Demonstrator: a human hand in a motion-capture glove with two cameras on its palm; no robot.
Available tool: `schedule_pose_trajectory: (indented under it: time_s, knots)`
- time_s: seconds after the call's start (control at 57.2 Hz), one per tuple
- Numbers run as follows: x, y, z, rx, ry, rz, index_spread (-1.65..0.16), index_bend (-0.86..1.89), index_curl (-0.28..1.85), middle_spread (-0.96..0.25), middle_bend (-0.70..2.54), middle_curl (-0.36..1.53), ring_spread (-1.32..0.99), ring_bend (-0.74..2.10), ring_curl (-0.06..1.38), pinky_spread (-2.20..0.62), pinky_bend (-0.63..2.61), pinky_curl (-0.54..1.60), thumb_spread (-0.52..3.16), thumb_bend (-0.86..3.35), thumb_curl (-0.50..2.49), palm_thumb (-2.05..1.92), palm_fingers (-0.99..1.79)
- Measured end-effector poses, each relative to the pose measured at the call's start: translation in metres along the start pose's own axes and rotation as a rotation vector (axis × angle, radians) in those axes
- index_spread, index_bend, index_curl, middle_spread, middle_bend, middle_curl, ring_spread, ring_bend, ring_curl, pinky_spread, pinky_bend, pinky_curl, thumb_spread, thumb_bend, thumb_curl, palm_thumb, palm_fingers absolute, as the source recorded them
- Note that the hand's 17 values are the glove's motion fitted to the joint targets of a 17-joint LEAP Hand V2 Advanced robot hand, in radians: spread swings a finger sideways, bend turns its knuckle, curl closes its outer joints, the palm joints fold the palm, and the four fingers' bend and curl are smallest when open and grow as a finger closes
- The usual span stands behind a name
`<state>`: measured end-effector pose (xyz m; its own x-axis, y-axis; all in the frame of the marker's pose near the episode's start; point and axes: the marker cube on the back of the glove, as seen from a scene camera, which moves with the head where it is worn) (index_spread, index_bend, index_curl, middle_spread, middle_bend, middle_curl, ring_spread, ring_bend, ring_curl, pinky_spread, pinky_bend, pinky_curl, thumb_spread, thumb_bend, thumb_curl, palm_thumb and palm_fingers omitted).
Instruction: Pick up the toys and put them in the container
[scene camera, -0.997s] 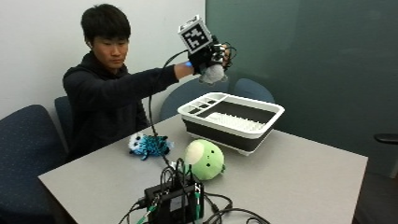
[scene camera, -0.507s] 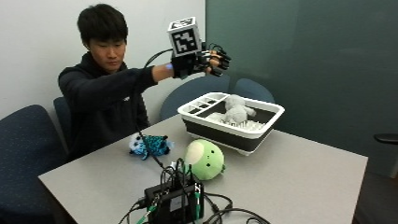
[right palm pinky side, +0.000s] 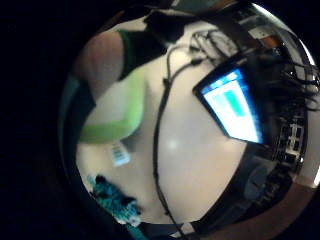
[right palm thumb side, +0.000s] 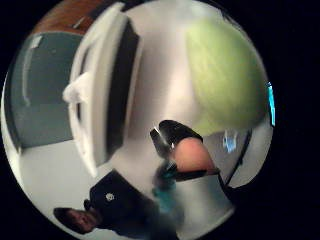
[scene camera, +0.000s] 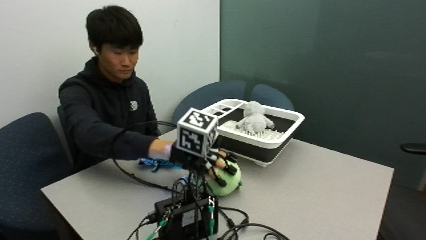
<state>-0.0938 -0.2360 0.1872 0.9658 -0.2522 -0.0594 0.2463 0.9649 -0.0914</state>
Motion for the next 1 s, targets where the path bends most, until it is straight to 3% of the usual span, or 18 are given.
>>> schedule_pose_trajectory:
  time_s: [0.105,0.175,0.192,0.28,0.385,0.49,0.629,0.699,0.769,0.857,0.909,0.944,0.997]
  knots:
    - [0.022,-0.021,0.009,0.144,-0.035,0.023,-0.31,0.08,0.31,0.02,0.04,0.31,0.00,0.42,0.32,0.04,1.14,0.42,1.26,0.05,0.40,0.24,-0.09]
    - [0.021,-0.025,0.008,0.211,-0.104,0.018,-0.30,0.16,0.30,-0.02,0.20,0.31,-0.12,0.77,0.38,-0.13,1.16,0.40,1.30,0.16,0.46,0.45,0.52]
    - [0.021,-0.025,0.006,0.219,-0.120,0.017,-0.30,0.13,0.28,-0.02,0.18,0.30,-0.13,0.78,0.36,-0.14,1.13,0.37,1.29,0.16,0.46,0.46,0.46]
    - [0.015,-0.024,-0.011,0.205,-0.151,0.003,-0.31,0.19,0.32,-0.10,0.35,0.38,-0.27,0.96,0.45,-0.27,1.15,0.40,1.14,0.24,0.56,0.68,0.80]
    - [-0.013,-0.016,-0.053,0.219,-0.103,-0.030,-0.36,0.35,0.41,-0.19,0.56,0.49,-0.36,1.08,0.53,-0.32,1.10,0.43,0.92,0.29,0.67,0.81,0.98]
    - [-0.056,-0.005,-0.138,0.354,-0.102,-0.096,-0.41,0.49,0.52,-0.26,0.73,0.60,-0.42,1.18,0.61,-0.36,1.11,0.46,0.72,0.31,0.76,0.85,0.99]
    - [-0.120,-0.007,-0.205,0.491,-0.153,-0.194,-0.46,0.63,0.67,-0.33,0.89,0.75,-0.47,1.27,0.69,-0.38,1.15,0.51,0.48,0.32,0.85,0.85,0.88]
    - [-0.131,-0.028,-0.218,0.514,-0.221,-0.154,-0.47,0.69,0.74,-0.35,0.94,0.81,-0.48,1.31,0.72,-0.39,1.19,0.54,0.38,0.32,0.89,0.83,0.82]
    - [-0.169,-0.044,-0.190,0.516,-0.140,-0.134,-0.48,0.70,0.80,-0.37,0.97,0.87,-0.49,1.33,0.74,-0.39,1.25,0.56,0.29,0.31,0.91,0.81,0.76]
    - [-0.190,-0.063,-0.153,0.338,-0.115,-0.107,-0.47,0.60,0.85,-0.37,0.92,0.89,-0.48,1.31,0.75,-0.39,1.31,0.58,0.26,0.22,0.91,0.73,0.55]
    - [-0.196,-0.066,-0.136,0.232,-0.109,-0.152,-0.42,0.39,0.80,-0.34,0.77,0.85,-0.44,1.29,0.73,-0.35,1.35,0.57,0.47,0.18,0.89,0.65,0.26]
    - [-0.196,-0.064,-0.130,0.199,-0.118,-0.188,-0.39,0.34,0.79,-0.26,0.57,0.78,-0.35,1.05,0.70,-0.25,1.30,0.60,0.62,0.09,0.82,0.51,-0.39]
    - [-0.186,-0.057,-0.132,0.200,-0.132,-0.203,-0.37,0.24,0.71,-0.18,0.41,0.70,-0.25,0.76,0.62,-0.16,1.24,0.54,0.75,0.02,0.76,0.42,-0.54]
